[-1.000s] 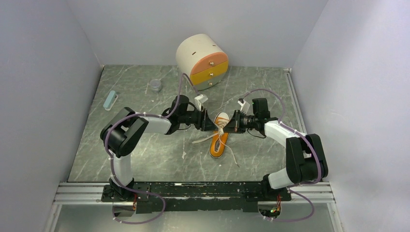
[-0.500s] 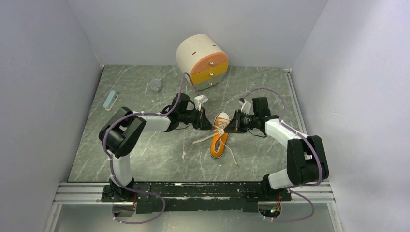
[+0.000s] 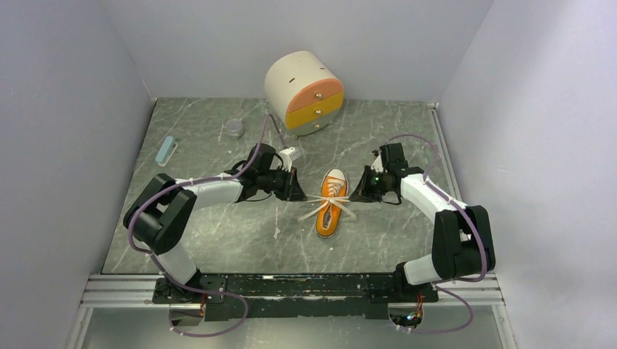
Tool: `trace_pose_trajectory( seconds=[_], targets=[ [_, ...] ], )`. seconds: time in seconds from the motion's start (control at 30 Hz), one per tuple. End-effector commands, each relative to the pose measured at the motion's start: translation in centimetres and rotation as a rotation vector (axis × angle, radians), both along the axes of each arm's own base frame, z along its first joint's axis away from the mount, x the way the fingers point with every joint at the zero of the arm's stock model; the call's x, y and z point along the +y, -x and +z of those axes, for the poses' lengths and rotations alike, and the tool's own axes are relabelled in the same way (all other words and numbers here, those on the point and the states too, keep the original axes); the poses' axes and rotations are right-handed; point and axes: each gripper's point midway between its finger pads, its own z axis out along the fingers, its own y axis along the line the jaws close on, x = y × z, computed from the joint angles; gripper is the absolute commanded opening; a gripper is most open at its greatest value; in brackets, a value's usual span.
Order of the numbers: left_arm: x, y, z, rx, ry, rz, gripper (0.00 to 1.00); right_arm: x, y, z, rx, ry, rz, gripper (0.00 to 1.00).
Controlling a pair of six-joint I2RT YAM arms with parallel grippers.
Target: Tie the shoes
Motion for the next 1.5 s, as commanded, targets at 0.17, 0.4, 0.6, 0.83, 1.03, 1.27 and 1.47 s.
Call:
trace_pose_trajectory(
  seconds=[0.17,0.4,0.6,0.83,1.03,1.27,1.47],
  targets=[
    [3.7,0.0,-6.5,0.188,-0.240,0.163,0.05,-7.4,-2.0,-3.6,0.022,0.108,-0.383,0.00],
    [5.0,-0.6,-8.0,0.173,-0.305,0.227,0.05,-9.8,-2.3,-4.8,0.007,0.125,-0.481,0.00],
    [5.8,-1.4,-6.7,0.131,-0.327,0.254,0.05,-10.0,-2.1,-3.6,-0.032,0.162,-0.382,0.00],
    [9.2,-2.4,5.3,-0.109,-0.261,0.454,0.97,-9.9,-1.0,7.2,-0.187,0.209,-0.287,0.99],
    [13.5,-0.7,16.0,-0.256,-0.279,0.560,0.97,-9.2,-0.9,20.0,-0.475,0.207,-0.241,1.00],
    [18.9,2.6,35.6,-0.644,-0.043,0.714,0.97,-8.8,2.9,36.5,-0.896,0.220,-0.196,1.00],
    [24.3,5.4,42.8,-0.785,-0.018,0.880,0.97,-9.7,5.7,43.2,-1.054,0.236,-0.254,1.00]
  ],
)
